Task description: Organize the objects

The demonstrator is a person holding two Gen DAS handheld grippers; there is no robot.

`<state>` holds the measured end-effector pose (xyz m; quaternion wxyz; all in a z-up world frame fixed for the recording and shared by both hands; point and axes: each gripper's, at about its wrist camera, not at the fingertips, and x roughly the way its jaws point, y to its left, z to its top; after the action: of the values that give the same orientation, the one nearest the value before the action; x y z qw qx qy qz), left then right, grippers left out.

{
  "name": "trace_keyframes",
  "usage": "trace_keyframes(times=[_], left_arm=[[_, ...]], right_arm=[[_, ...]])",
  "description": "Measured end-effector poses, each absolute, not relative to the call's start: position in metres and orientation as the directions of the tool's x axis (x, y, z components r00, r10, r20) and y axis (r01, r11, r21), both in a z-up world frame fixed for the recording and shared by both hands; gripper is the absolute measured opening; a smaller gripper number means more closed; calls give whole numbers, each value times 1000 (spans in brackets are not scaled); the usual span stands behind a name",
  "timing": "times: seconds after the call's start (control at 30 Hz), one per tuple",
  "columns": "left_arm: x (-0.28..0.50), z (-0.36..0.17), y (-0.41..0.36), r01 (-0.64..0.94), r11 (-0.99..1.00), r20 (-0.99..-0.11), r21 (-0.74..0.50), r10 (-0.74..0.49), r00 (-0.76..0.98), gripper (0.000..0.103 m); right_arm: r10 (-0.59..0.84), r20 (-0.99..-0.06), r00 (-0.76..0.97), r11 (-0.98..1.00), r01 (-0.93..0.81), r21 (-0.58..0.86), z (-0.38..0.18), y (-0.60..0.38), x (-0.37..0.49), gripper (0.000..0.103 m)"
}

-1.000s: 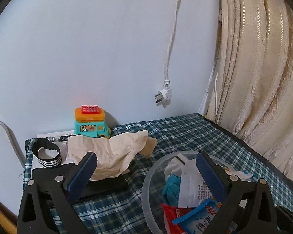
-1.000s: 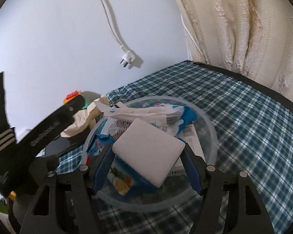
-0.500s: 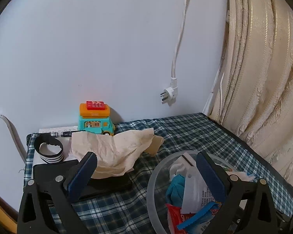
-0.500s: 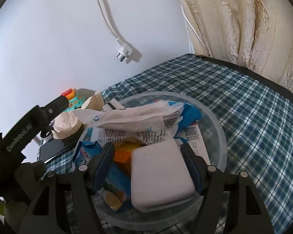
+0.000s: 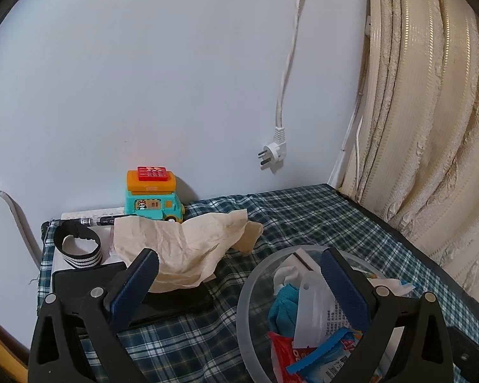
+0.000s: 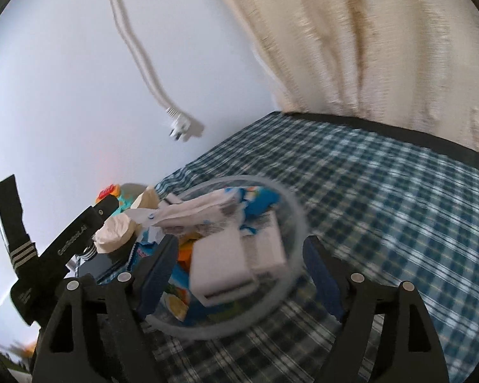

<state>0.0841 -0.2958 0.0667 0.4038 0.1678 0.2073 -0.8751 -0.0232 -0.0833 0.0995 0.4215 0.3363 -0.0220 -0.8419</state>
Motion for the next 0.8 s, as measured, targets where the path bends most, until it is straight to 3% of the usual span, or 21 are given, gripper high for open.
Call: trace_keyframes(times=[0.43, 0.8], left_arm=[[83, 65, -278, 728, -652, -492, -212, -572, -656, 103], [114, 88, -231, 681, -731, -438, -40, -600, -669, 103]], right_arm=[[-653, -616, -441, -695, 672, 257, 90, -30, 31, 90], [-649, -596, -474, -683, 707, 182, 98, -27, 65, 97]])
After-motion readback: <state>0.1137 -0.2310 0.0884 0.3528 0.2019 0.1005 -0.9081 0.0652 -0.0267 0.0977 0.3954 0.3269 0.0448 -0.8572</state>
